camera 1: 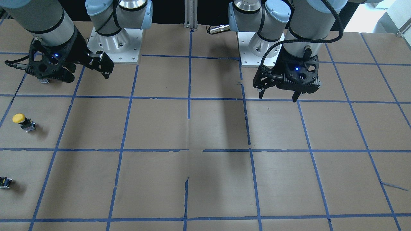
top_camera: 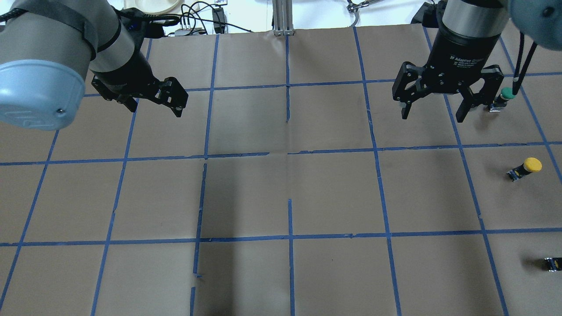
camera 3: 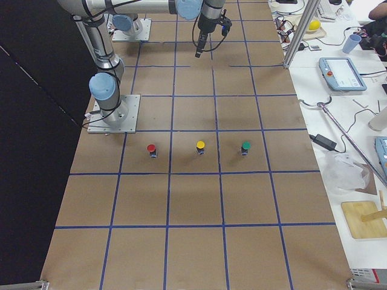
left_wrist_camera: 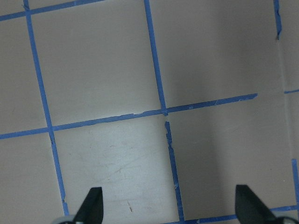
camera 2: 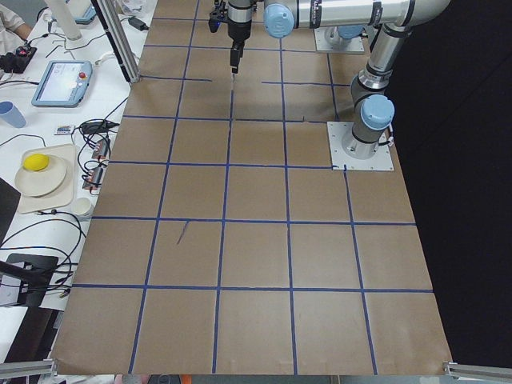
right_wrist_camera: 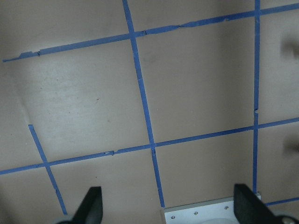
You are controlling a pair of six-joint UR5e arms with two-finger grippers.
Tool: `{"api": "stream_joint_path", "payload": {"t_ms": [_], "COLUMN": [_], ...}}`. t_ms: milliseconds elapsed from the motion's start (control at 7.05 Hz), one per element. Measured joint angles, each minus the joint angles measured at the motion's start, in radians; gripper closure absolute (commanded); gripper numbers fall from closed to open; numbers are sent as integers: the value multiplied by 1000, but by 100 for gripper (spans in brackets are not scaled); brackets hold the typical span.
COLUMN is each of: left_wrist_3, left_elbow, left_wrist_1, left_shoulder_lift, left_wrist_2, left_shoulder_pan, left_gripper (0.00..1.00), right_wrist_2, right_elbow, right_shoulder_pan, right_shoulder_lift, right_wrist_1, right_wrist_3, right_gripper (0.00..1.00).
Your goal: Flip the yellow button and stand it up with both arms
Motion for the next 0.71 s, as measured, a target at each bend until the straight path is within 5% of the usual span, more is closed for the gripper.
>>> {"api": "stream_joint_path", "payload": {"t_ms": [709], "left_wrist_3": [0], "left_elbow": [1], "left_wrist_1": [0], "left_shoulder_lift": [1], "left_wrist_2": [-3], "left_shoulder_pan": [1], "left_gripper": [0], "right_wrist_2": [16], "right_elbow": [74], "right_shoulder_pan": [5], "right_shoulder_lift": [-20], "right_wrist_1": [-139], "right_wrist_3": [-7], "right_gripper": [0]}}
